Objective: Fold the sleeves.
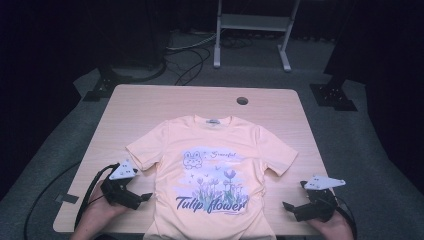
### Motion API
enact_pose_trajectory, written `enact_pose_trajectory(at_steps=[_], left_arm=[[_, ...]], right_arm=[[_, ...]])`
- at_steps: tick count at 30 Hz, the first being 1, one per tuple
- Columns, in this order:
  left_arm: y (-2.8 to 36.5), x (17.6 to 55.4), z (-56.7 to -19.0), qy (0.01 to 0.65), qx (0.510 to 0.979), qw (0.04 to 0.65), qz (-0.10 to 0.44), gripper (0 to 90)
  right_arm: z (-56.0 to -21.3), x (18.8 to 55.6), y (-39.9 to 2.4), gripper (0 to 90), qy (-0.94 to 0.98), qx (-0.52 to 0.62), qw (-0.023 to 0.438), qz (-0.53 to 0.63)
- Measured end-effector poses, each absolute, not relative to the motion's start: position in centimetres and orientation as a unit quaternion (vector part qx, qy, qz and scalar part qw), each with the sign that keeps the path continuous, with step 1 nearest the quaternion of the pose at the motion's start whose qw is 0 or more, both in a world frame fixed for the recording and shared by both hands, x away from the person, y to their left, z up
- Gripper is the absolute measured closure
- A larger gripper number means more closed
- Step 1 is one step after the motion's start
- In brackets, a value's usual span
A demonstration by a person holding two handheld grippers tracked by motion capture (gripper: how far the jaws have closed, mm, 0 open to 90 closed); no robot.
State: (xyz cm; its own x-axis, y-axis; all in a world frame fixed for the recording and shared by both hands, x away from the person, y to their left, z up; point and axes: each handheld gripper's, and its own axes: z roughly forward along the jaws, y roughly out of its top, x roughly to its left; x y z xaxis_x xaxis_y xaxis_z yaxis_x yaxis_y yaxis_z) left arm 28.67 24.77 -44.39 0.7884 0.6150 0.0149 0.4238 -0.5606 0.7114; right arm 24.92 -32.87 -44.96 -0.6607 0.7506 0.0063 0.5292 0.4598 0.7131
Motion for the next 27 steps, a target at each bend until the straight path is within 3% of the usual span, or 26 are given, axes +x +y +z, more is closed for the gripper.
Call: enact_pose_trajectory(at_steps=[19, 23, 27], left_arm=[[24.8, 28.4, -44.4, 0.266, 0.883, 0.368, 0.118, 0.0], [24.8, 28.4, -44.4, 0.266, 0.884, 0.367, 0.118, 0.0], [24.8, 28.4, -44.4, 0.265, 0.884, 0.367, 0.118, 0.0]], right_arm=[[-44.9, 24.8, -32.7, 0.0, 0.844, 0.373, 0.152, 0.355], [-44.6, 24.9, -32.6, 0.4, 0.84, 0.381, 0.13, 0.363], [-44.0, 24.9, -32.5, 0.5, 0.837, 0.379, 0.146, 0.368]])
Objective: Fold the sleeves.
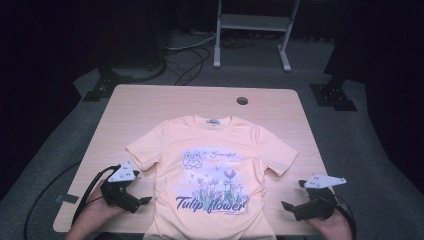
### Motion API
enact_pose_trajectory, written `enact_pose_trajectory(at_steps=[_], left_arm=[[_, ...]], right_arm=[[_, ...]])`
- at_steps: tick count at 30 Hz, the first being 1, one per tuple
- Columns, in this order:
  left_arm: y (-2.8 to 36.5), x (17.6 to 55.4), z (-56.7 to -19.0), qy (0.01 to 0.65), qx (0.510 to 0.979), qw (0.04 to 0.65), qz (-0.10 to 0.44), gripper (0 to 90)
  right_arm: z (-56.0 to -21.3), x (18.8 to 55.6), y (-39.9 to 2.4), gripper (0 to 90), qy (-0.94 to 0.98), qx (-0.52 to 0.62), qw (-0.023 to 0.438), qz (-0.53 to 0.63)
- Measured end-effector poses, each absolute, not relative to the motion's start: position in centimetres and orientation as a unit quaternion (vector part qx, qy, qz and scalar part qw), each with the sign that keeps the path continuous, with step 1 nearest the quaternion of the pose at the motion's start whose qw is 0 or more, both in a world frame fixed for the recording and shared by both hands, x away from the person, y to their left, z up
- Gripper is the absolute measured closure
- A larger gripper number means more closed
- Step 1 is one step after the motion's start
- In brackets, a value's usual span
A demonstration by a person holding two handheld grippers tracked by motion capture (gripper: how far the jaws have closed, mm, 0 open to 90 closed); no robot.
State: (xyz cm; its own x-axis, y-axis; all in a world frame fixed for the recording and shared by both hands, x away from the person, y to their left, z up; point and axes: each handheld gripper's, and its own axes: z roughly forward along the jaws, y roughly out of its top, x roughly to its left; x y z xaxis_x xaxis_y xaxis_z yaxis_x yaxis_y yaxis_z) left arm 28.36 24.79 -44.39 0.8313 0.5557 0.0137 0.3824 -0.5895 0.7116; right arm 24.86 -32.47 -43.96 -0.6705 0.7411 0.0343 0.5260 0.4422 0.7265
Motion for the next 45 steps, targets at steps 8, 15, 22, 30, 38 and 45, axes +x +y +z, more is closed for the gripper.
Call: enact_pose_trajectory(at_steps=[8, 15, 22, 30, 38, 45], left_arm=[[24.7, 28.3, -44.4, 0.267, 0.883, 0.368, 0.118, 0.0], [24.8, 28.2, -44.4, 0.268, 0.882, 0.368, 0.119, 0.0], [24.8, 28.1, -44.4, 0.271, 0.882, 0.366, 0.12, 0.0], [24.8, 28.1, -44.4, 0.272, 0.882, 0.366, 0.12, 0.0], [24.8, 28.1, -44.4, 0.271, 0.882, 0.367, 0.12, 0.0], [24.8, 28.1, -44.4, 0.27, 0.882, 0.367, 0.12, 0.0]], right_arm=[[-42.9, 25.5, -32.5, 0.8, 0.825, 0.383, 0.155, 0.385], [-42.3, 26.1, -32.1, 0.8, 0.824, 0.384, 0.166, 0.383], [-41.7, 26.8, -31.9, 0.8, 0.82, 0.381, 0.175, 0.389], [-41.4, 27.4, -31.7, 0.8, 0.821, 0.377, 0.18, 0.39], [-40.9, 28.4, -31.5, 0.8, 0.818, 0.378, 0.185, 0.391], [-40.3, 29.5, -31.2, 0.8, 0.817, 0.38, 0.188, 0.392]])
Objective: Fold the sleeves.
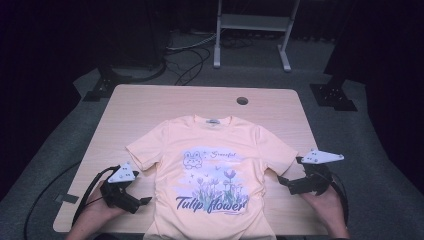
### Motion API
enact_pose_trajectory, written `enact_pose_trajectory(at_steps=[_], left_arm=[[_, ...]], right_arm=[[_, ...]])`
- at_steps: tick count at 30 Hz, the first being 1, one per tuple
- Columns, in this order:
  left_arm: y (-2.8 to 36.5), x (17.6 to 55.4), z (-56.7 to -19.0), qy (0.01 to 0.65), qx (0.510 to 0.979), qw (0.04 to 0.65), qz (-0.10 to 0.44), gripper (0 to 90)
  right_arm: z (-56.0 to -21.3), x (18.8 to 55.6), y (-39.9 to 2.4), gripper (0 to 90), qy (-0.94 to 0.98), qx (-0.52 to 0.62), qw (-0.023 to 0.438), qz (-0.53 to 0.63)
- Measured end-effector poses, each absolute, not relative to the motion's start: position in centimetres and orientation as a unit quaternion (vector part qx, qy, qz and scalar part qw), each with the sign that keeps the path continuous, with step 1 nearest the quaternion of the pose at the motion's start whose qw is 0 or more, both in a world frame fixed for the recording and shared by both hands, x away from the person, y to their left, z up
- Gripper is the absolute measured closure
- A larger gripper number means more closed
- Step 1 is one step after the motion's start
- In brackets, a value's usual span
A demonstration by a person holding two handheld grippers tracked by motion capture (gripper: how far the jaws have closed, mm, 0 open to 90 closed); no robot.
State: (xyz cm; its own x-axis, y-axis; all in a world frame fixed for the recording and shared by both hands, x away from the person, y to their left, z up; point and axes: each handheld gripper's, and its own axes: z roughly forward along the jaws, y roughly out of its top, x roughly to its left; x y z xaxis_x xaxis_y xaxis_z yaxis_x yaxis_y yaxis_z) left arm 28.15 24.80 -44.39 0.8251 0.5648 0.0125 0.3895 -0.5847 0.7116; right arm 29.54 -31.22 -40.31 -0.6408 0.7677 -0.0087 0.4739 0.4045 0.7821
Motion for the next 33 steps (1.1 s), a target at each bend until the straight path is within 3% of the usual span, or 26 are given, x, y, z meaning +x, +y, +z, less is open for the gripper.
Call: enact_pose_trajectory(at_steps=[33], left_arm=[[24.8, 28.3, -44.4, 0.267, 0.883, 0.368, 0.118, 0.0]], right_arm=[[-38.3, 32.9, -31.2, 0.7, 0.807, 0.399, 0.192, 0.391]])
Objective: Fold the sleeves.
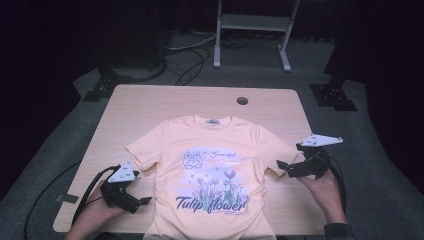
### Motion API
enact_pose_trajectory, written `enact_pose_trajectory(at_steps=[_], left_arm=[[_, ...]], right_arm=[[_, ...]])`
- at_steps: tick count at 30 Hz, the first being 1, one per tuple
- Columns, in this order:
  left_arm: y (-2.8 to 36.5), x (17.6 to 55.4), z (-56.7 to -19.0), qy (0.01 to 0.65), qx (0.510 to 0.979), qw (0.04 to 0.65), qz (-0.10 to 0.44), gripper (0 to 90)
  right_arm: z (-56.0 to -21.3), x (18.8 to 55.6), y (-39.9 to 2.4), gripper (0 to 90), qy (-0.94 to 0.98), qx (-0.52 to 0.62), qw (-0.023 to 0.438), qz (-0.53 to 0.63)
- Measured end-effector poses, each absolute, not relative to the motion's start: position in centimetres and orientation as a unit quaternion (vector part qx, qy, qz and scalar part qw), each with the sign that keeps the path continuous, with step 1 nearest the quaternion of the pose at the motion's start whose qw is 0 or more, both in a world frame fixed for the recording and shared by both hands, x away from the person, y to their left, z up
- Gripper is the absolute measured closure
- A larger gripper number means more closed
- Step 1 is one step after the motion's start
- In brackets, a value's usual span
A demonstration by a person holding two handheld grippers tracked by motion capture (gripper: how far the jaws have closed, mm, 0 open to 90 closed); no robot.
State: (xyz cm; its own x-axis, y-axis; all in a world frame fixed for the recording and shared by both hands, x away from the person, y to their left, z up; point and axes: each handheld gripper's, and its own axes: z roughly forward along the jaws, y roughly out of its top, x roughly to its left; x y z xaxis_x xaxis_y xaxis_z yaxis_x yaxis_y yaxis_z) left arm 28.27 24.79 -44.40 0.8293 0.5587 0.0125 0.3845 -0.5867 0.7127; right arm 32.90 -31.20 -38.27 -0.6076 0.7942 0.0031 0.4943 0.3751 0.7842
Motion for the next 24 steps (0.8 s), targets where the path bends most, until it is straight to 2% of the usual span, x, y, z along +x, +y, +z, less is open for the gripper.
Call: enact_pose_trajectory(at_steps=[19, 21, 24], left_arm=[[24.8, 28.3, -44.4, 0.266, 0.883, 0.368, 0.118, 0.0], [24.8, 28.3, -44.4, 0.266, 0.883, 0.368, 0.118, 0.0], [24.8, 28.3, -44.4, 0.266, 0.883, 0.368, 0.118, 0.0]], right_arm=[[-38.1, 35.3, -32.3, 0.9, 0.795, 0.431, 0.172, 0.391], [-38.2, 35.4, -32.5, 5.3, 0.795, 0.43, 0.164, 0.395], [-38.1, 35.5, -32.4, 5.1, 0.794, 0.425, 0.168, 0.4]])
